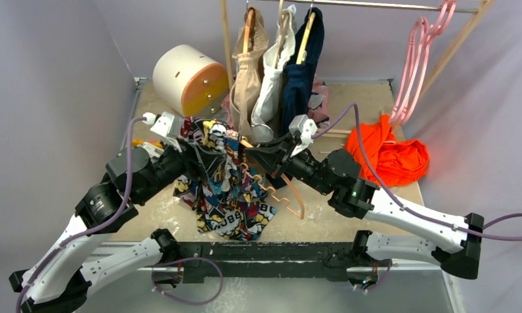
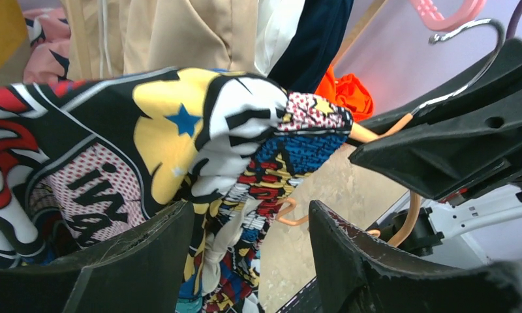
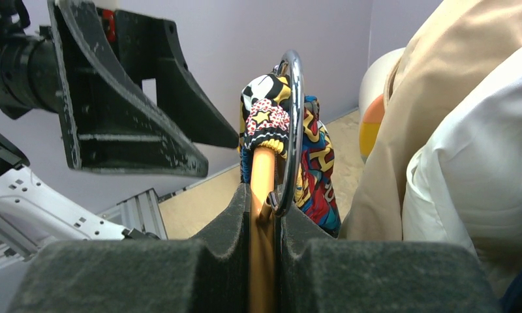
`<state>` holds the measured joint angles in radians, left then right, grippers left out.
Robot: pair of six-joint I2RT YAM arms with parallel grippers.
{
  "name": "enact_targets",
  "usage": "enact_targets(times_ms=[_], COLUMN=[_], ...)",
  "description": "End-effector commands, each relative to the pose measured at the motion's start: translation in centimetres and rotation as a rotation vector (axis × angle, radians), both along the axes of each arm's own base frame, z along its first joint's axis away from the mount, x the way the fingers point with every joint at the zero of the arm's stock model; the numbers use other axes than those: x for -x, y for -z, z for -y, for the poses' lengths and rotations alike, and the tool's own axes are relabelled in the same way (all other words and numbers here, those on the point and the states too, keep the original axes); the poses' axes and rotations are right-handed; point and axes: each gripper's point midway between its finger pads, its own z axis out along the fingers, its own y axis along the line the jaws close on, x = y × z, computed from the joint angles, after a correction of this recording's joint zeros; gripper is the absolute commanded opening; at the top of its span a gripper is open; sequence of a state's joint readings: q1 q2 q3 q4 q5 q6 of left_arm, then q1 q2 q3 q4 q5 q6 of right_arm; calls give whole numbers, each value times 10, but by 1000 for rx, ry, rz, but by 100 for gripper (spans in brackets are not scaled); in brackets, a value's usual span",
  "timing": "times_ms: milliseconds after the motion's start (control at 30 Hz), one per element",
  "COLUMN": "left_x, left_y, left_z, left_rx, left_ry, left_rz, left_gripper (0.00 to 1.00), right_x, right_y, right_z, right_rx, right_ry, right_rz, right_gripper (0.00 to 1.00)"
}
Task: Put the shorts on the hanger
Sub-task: Hang the shorts on the hanger.
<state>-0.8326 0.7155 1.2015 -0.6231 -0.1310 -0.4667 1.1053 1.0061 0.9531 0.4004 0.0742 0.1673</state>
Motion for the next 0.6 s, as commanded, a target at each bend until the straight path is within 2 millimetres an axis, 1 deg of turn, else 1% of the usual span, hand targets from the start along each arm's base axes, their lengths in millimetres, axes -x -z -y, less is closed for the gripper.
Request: enact_targets(times_ms=[0,167,333,567], left_x=[1,0,-8,-19], left_y=[1,-1,2,6], left_z=[3,-1,-4,-7], left_rx=[-13,-23,-52,-78], left_ry=[31,23,-16,-66], left_rz=[44,81,86,97], left_gripper=[65,68,70,74], right_x=[1,0,-1,-6], right_y=[-74,-71,-71,-68], right_z=[10,-1,-9,-15], right_rx=[-214,-208,-209,-207], right_ry=[18,-2,-18,-10], right_rz=[74,65,58,41], right_gripper=[0,0,0,0])
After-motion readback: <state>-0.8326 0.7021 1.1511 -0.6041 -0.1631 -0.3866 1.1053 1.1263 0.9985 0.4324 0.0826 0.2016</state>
